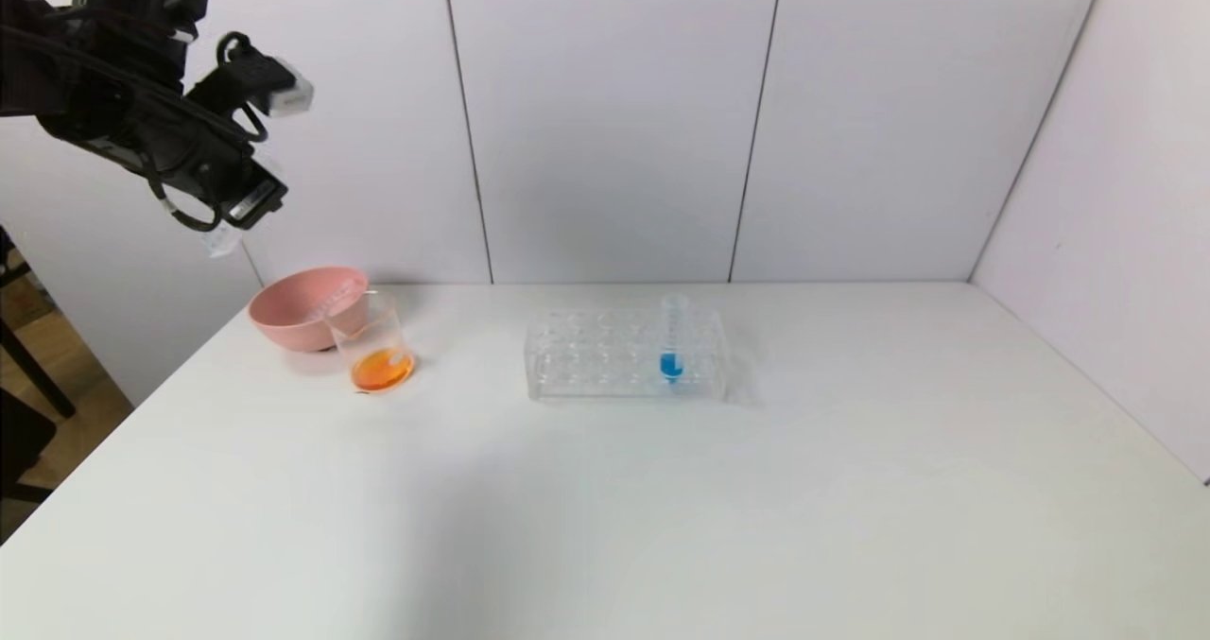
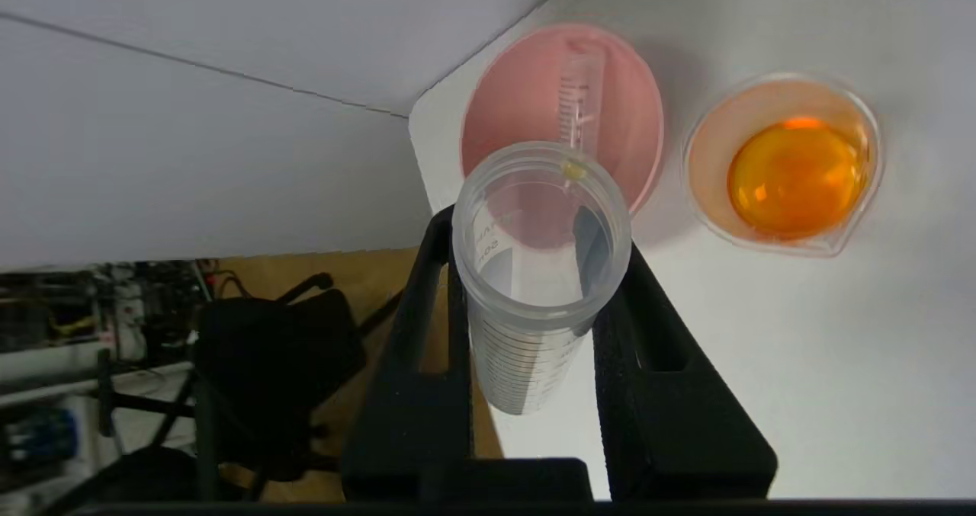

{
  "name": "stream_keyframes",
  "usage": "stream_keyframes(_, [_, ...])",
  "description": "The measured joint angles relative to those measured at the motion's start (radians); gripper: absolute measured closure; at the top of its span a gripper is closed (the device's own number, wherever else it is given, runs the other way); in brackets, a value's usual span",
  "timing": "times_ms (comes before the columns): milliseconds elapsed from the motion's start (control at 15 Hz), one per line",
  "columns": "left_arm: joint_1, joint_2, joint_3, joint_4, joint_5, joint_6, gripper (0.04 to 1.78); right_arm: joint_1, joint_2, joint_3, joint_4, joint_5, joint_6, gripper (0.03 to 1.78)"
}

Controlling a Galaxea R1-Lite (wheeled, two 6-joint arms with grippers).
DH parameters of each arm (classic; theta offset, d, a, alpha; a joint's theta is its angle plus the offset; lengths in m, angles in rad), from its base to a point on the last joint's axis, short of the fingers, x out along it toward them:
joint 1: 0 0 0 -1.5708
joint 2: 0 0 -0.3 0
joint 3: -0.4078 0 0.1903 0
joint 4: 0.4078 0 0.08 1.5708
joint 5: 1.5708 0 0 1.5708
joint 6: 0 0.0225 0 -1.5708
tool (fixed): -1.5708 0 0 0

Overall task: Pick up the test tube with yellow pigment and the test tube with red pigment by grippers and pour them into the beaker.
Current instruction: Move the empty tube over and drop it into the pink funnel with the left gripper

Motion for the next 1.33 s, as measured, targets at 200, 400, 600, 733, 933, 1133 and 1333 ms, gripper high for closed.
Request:
stream_keyframes(200, [0.027,-0.015,0.04,-0.182,-0.064,-0.276,1.36,0.0,0.0,0.0,0.0,0.0,0.0,1.7])
stream_keyframes(400, [0.033,-0.017,0.099,-0.305,-0.059,-0.431,1.36,0.0,0.0,0.0,0.0,0.0,0.0,1.7])
stream_keyframes(600, [0.05,-0.017,0.22,-0.411,-0.057,-0.578,1.36,0.0,0.0,0.0,0.0,0.0,0.0,1.7])
stream_keyframes(733, [0.074,-0.006,0.339,-0.568,-0.064,-0.624,1.36,0.0,0.0,0.0,0.0,0.0,0.0,1.7])
stream_keyframes(933, [0.108,0.059,0.473,-0.873,-0.097,-0.659,1.36,0.0,0.0,0.0,0.0,0.0,0.0,1.7])
stream_keyframes(1133, [0.127,0.137,0.522,-1.021,-0.121,-0.663,1.36,0.0,0.0,0.0,0.0,0.0,0.0,1.7])
stream_keyframes(1333, [0.137,0.194,0.529,-1.058,-0.136,-0.664,1.36,0.0,0.0,0.0,0.0,0.0,0.0,1.7])
